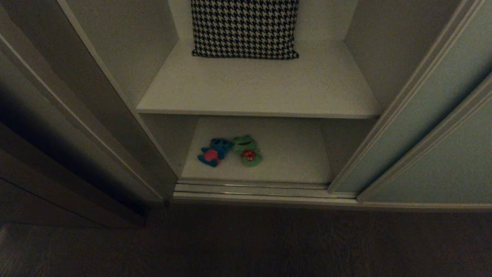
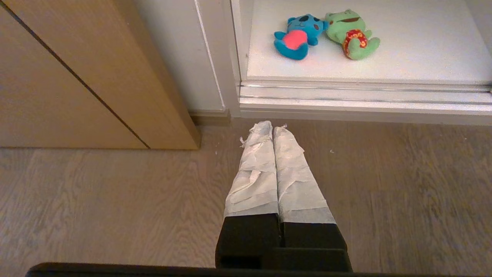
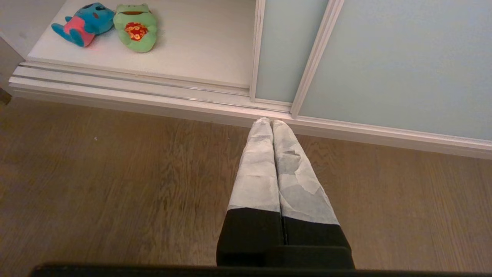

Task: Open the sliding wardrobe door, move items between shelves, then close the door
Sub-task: Close the door

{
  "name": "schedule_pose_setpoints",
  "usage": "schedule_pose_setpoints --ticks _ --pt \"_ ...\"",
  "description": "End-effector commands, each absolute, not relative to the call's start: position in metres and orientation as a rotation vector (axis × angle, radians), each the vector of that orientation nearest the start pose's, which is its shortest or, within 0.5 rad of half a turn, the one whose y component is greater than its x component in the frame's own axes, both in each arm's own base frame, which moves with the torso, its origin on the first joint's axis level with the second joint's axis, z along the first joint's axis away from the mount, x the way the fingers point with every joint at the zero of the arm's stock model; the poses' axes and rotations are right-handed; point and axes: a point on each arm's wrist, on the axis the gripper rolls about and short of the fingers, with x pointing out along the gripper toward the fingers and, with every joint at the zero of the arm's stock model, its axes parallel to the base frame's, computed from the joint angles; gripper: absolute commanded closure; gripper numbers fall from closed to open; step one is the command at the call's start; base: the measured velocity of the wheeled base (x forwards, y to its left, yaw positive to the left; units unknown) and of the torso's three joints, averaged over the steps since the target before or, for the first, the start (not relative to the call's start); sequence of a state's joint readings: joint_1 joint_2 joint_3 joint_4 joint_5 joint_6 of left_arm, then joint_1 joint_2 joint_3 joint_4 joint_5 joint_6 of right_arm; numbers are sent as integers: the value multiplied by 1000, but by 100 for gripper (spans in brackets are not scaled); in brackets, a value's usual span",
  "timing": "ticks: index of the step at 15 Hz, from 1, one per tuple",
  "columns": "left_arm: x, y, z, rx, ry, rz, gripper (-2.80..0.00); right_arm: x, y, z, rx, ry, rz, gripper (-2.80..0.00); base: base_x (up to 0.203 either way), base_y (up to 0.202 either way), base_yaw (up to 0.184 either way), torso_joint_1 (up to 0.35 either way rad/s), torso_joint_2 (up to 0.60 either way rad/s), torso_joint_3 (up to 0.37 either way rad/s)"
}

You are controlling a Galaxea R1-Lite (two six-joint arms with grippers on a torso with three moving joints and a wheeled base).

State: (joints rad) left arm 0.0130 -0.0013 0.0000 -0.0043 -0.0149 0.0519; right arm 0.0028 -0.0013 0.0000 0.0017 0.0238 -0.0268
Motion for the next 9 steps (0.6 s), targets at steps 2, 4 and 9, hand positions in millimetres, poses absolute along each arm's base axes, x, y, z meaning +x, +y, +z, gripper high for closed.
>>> schedule_pose_setpoints --ticks 2,4,9 --pt "-23 -1 76 52 -3 -1 0 -23 0 75 -28 0 28 0 0 0 0 0 0 0" --pt "-23 -1 76 52 -3 -1 0 -23 0 75 -32 0 28 0 0 0 0 0 0 0" --pt "-23 -1 76 52 -3 -1 0 -26 0 81 -39 -4 13 0 0 0 0 0 0 0"
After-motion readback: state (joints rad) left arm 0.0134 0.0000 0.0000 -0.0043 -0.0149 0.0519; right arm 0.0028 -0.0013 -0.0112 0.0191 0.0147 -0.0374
